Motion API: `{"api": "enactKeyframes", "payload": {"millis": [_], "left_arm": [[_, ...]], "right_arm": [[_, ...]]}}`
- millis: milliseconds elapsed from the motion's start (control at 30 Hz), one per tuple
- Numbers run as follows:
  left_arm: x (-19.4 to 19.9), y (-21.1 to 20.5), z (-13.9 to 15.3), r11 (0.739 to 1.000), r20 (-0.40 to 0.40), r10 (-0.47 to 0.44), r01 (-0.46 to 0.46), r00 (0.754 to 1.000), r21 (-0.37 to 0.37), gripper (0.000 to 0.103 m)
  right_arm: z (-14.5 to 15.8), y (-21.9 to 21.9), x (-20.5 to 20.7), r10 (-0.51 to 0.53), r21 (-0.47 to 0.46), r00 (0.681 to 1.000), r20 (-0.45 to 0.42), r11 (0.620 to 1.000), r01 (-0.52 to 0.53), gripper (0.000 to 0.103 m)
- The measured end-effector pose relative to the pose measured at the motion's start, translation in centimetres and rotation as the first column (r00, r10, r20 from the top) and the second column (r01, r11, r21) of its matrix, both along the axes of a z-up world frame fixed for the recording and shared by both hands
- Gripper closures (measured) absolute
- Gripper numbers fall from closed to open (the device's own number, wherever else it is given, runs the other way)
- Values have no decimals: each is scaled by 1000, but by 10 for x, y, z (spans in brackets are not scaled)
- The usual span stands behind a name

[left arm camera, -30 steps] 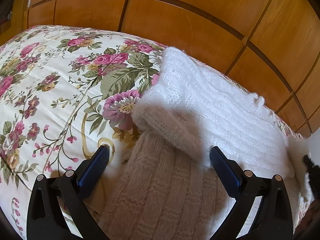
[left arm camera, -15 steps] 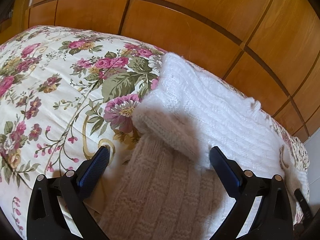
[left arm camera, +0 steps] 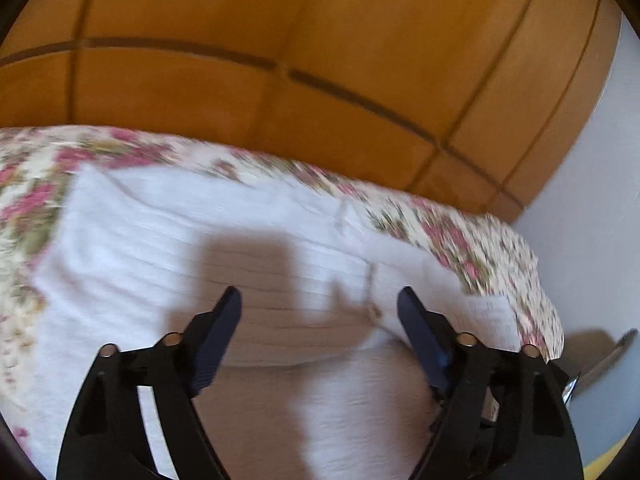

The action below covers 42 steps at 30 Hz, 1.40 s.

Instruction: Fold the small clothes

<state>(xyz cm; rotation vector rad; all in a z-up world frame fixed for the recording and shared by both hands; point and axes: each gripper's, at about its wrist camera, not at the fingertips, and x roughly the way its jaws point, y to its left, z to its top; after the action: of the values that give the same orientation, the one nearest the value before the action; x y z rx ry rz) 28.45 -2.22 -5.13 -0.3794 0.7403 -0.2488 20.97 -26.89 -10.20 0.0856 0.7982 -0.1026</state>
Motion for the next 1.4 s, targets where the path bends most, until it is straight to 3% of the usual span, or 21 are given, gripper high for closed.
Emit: {"api": "enactKeyframes", "payload": {"millis": [100, 233, 300, 400, 467, 600, 800, 1100, 1267, 1400], "left_arm": [[29, -26, -12, 998, -79, -49, 46, 996, -40, 29], [57, -60, -29, 994, -147, -106, 106, 983, -3, 50], [66, -75, -40, 988, -195, -149, 153, 969, 5, 53], [67, -88, -45, 983, -194, -181, 184, 964, -1, 56], [66, -95, -47, 980, -190, -188, 196, 964, 24, 73], [65, -99, -49, 976, -190, -210, 218, 959, 22, 94], [57, -92, -28, 974, -119, -224, 226, 967, 6, 96], [49, -34, 8, 990, -11, -130, 129, 992, -48, 96], [36, 15, 5, 997, 8, -49, 49, 999, -58, 96], [26, 55, -16, 998, -26, 37, -38, 999, -46, 96]], "right_arm": [[0, -1, 0, -1, 6, 1000, 0, 1000, 1, 2], [0, 1, 0, -4, 1, 1000, 1, 1000, 4, 2], [0, 0, 0, -3, 8, 1000, 2, 1000, 3, 2], [-1, -2, 1, -2, 20, 1000, 1, 1000, 2, 2], [-1, -3, 1, -2, 23, 1000, 2, 1000, 2, 2], [-1, -3, 0, -2, 25, 1000, 4, 1000, 2, 2], [0, -4, 1, 0, 30, 1000, 2, 1000, 0, 2], [0, -2, 1, -1, 32, 1000, 3, 999, 1, 2], [0, -3, 1, 0, 32, 1000, 4, 999, 0, 2], [1, -3, 1, 0, 34, 1000, 7, 999, 0, 2]]}}
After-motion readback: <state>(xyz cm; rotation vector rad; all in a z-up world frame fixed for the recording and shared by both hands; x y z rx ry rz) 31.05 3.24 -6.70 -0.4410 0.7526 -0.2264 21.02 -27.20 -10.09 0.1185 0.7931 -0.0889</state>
